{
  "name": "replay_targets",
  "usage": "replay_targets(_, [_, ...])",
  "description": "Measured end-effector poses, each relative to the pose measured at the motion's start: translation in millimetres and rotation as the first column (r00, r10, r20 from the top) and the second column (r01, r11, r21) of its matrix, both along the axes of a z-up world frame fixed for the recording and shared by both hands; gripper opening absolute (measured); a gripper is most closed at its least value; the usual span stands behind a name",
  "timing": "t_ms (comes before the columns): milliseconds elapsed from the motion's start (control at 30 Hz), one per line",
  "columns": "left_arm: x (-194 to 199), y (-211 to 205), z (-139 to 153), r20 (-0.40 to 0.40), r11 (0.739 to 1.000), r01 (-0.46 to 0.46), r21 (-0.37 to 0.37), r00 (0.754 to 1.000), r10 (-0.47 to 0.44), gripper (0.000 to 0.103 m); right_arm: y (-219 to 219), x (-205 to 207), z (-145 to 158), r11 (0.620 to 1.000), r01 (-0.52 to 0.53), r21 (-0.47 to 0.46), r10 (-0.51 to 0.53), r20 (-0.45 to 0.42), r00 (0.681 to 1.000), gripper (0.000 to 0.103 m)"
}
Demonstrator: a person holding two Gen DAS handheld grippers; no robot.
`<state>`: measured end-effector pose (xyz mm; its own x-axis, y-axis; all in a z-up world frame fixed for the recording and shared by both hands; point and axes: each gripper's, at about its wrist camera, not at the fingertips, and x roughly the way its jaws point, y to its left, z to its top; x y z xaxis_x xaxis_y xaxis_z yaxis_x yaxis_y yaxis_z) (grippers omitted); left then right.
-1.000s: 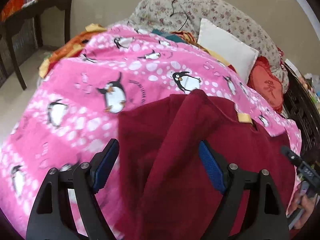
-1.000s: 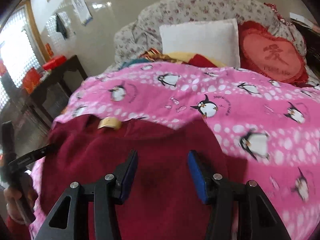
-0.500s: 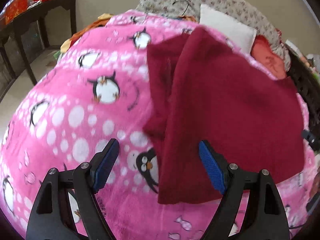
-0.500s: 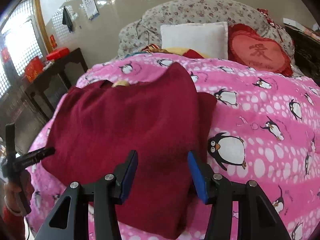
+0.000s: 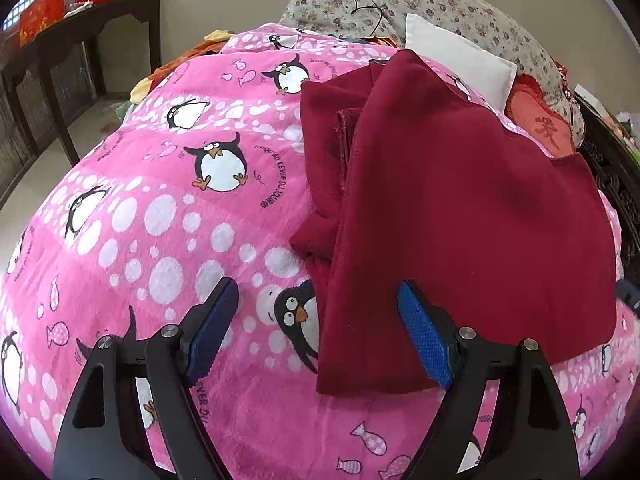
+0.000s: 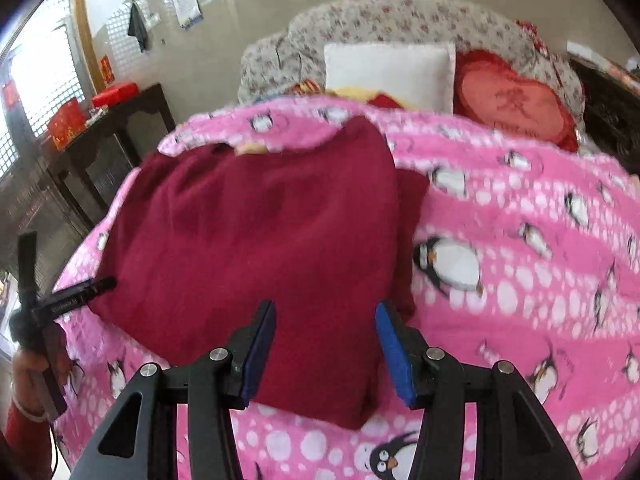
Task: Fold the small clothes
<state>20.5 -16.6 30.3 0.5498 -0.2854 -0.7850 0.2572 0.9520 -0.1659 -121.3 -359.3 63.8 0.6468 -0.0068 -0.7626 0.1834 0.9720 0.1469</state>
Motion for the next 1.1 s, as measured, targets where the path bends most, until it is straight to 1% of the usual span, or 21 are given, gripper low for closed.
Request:
replay_targets(33, [-1,0,0,0.001,1.0,-0.002,0.0,1.0,0.002,0.083,-4,4,-12,1.0,0.007,0.012,-0.007,-0.036,0.999,0.05])
replay_targets(100, [-1,0,0,0.0,1.0,-0.003,-0.001,1.0,0.003,0.083,-8,6,-20,0.999,0.011,0.031,-0.009,-0.055,0.998,0.05])
replay_targets(200, [-1,-1,0,-0.001,1.0,-0.002,-0.001,1.0,0.002,0.083,-7,2,-8,0.999,0.024,0.04,-0.023,-0.025,0.999,0.05])
replay_targets(300, [-1,-1,0,-0.002,1.0,-0.003,-0.001,1.0,0.003,0.083,4,-2,13,1.0,0.019,-0.009,-0.019,0.026,0.999,0.05])
replay_targets(400, [-3,0,1,0.003,1.0,-0.003,-0.005,1.0,0.003,0.083,20,-1,32,0.999,-0.01,-0.05,0.014,0.066,0.998,0.05])
replay_targets(500, [-5,0,1,0.005,1.0,-0.001,-0.008,1.0,0.001,0.083,35,8,39,0.998,-0.057,-0.04,0.06,0.083,0.995,0.05])
replay_targets(700, [-5,2,0,0.0,1.0,-0.003,-0.014,1.0,0.003,0.083,62,42,34,0.991,-0.135,-0.015,0.135,0.09,0.987,0.05])
replay_targets(833, [-5,2,-2,-0.004,1.0,-0.005,-0.021,1.0,0.005,0.083,77,72,29,0.985,-0.168,0.026,0.165,0.108,0.98,0.05])
replay_targets(933, [-4,2,-3,-0.004,1.0,-0.01,-0.028,1.0,0.01,0.083,90,98,25,0.976,-0.213,0.039,0.208,0.109,0.972,0.05])
replay_targets(1033, [-2,1,-3,-0.002,0.999,-0.012,-0.034,1.0,0.012,0.083,100,121,21,0.97,-0.231,0.072,0.222,0.124,0.967,0.048])
replay_targets(1100, [-2,1,-3,-0.001,0.999,-0.012,-0.038,1.0,0.012,0.083,105,136,18,0.971,-0.23,0.072,0.219,0.131,0.967,0.048])
